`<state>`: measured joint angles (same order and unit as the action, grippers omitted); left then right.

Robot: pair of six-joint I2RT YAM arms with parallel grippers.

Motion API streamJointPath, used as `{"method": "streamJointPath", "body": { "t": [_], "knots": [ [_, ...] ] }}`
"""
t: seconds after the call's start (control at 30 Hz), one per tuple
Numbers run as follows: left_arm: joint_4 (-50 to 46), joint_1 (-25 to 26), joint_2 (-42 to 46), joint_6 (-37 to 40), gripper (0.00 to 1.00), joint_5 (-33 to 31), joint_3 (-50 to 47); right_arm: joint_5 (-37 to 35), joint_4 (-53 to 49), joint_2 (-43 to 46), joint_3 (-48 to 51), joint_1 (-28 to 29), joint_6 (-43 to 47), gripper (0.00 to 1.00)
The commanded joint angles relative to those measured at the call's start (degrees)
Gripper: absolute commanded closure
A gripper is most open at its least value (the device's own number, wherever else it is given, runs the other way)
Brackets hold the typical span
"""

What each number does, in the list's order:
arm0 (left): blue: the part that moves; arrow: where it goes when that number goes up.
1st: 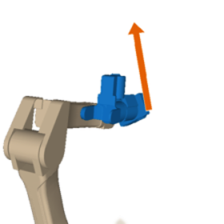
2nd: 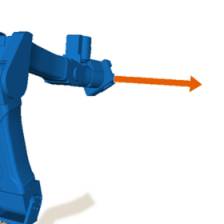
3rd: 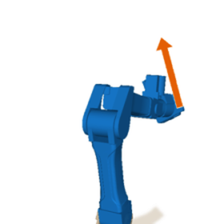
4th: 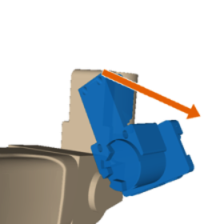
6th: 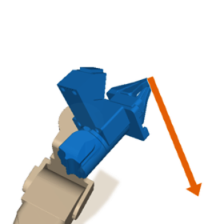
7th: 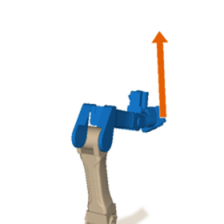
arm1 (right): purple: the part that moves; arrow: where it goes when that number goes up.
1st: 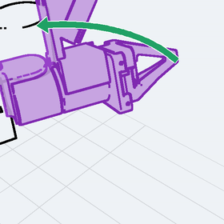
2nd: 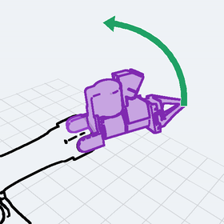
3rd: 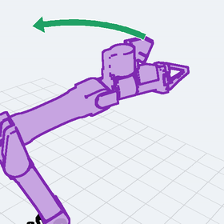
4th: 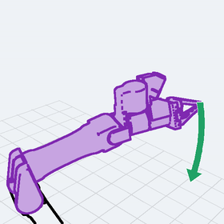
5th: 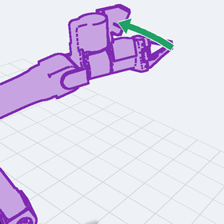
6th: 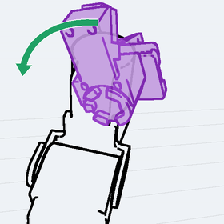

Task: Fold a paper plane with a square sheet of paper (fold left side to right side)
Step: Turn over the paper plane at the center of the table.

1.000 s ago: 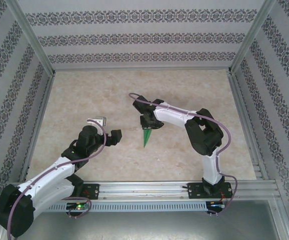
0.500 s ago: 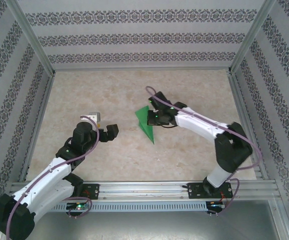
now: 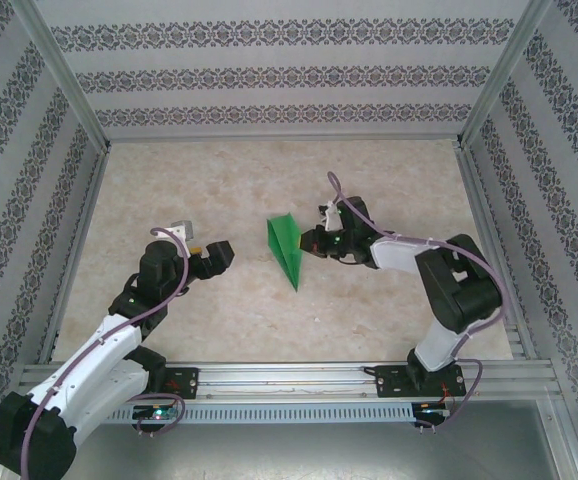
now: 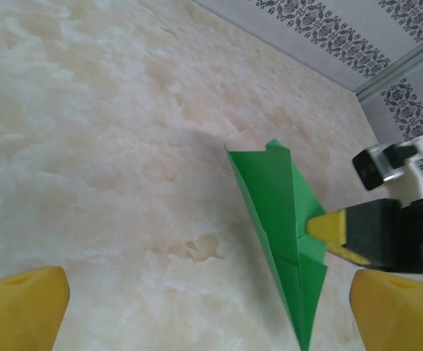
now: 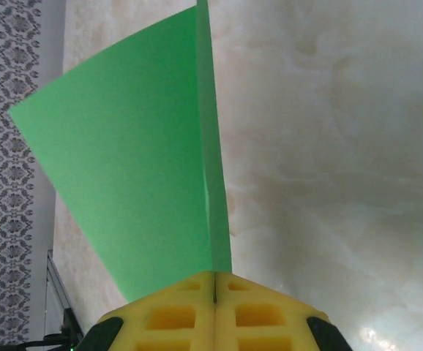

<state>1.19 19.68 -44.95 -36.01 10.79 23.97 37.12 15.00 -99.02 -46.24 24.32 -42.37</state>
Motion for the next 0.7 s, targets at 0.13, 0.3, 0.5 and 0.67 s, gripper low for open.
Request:
{"method": "streamJointPath", "body": {
  "t": [0.13, 0.3, 0.5, 0.67],
  "knots": [
    [-1.97, -0.96, 0.08, -1.25, 0.04, 2.14, 0.23, 1.54, 7.69, -5.3, 1.94, -2.51, -0.2, 1.0],
    [-3.38, -0.98, -0.58, -0.88, 0.05, 1.7, 0.99, 0.36, 5.75, -5.35, 2.36, -2.69, 1.58, 0.96],
    [-3.16, -1.02, -1.89, -1.04, 0.05, 1.96, 1.07, -1.45, 3.61, -4.08, 2.67, -2.77, 3.09, 0.84],
    [-2.84, -0.98, -2.57, -1.0, 0.05, 2.28, 1.43, -2.5, 1.63, -4.08, 2.47, -2.91, 4.14, 0.8]
  ]
}}
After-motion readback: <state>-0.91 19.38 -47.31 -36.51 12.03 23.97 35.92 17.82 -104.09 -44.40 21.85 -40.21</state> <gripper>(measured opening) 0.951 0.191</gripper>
